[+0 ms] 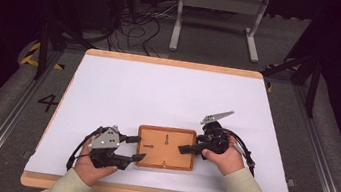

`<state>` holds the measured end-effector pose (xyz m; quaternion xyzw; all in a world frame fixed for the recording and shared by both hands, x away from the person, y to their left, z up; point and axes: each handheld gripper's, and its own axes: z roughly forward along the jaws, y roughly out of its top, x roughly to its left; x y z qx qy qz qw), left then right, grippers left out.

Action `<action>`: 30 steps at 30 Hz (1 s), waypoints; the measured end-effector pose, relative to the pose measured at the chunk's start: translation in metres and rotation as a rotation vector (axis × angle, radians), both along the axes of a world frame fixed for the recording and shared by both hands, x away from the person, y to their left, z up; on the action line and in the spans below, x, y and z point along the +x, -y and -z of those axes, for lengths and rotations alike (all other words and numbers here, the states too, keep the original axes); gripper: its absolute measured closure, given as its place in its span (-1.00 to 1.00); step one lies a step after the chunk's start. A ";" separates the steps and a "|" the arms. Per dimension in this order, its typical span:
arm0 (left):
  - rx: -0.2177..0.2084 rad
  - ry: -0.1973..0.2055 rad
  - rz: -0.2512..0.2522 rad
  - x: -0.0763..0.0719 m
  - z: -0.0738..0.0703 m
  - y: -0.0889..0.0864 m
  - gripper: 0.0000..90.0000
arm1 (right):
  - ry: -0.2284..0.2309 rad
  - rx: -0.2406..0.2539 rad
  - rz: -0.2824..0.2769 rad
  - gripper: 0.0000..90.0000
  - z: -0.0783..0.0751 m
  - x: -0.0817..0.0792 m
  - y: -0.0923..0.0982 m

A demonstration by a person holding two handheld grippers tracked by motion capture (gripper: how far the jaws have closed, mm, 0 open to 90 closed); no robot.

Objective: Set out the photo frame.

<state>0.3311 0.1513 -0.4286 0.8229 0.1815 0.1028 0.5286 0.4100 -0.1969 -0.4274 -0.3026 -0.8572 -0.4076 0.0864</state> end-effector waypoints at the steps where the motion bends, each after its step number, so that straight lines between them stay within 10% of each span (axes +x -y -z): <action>1: -0.006 0.000 -0.009 0.000 0.000 -0.003 -0.03 | 0.007 0.001 -0.007 -0.01 -0.001 -0.001 0.001; 30: -0.002 -0.090 -0.196 0.027 0.015 -0.049 -0.03 | 0.265 -0.133 -0.248 0.41 -0.031 -0.048 0.005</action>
